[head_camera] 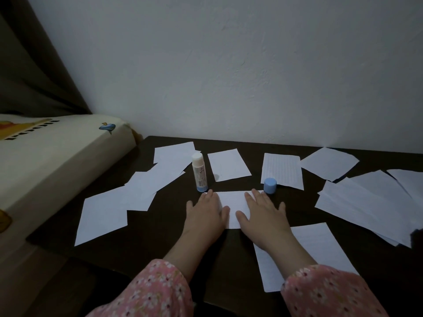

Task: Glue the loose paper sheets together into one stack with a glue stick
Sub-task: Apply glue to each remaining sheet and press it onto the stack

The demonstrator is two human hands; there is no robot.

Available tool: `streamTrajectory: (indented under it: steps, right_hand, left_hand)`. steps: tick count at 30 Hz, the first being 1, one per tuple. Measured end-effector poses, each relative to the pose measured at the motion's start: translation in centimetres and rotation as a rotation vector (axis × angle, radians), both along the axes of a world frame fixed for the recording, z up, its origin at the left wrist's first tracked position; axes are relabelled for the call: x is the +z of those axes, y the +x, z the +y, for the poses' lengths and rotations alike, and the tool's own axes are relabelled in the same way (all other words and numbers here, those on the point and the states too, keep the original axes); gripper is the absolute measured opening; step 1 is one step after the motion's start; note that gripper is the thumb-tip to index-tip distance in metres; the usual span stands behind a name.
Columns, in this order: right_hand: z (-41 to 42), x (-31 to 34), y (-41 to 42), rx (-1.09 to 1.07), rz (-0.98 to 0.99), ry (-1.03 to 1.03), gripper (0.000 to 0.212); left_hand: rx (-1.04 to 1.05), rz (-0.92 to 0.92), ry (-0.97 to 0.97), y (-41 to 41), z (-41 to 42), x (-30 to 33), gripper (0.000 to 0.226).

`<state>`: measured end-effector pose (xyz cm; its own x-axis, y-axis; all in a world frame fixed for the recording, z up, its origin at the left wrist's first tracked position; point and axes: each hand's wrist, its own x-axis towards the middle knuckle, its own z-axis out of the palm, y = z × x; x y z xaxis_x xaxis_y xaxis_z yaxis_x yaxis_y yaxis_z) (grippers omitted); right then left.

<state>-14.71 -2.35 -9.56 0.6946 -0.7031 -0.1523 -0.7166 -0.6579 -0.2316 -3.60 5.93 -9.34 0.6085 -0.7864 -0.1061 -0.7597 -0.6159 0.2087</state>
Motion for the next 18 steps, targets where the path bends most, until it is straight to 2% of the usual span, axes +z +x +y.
streamTrajectory:
  steps: [4, 10, 15, 18]
  right_hand:
    - [0.2, 0.7, -0.4, -0.028, -0.033, -0.113, 0.058]
    - [-0.2, -0.9, -1.1, 0.085, -0.008, -0.034, 0.057]
    - [-0.6, -1.2, -2.2, 0.043, 0.036, -0.035, 0.065]
    - [-0.4, -1.0, -2.5, 0.006, 0.05, -0.044, 0.069]
  left_hand:
    - [-0.058, -0.077, -0.06, -0.5, -0.4, -0.2, 0.05]
    - [-0.244, -0.047, -0.053, -1.0, -1.2, 0.1, 0.045]
    - [-0.114, -0.075, 0.057, -0.2, -0.7, -0.2, 0.067]
    - [-0.072, -0.062, 0.096, 0.0, 0.0, -0.2, 0.073]
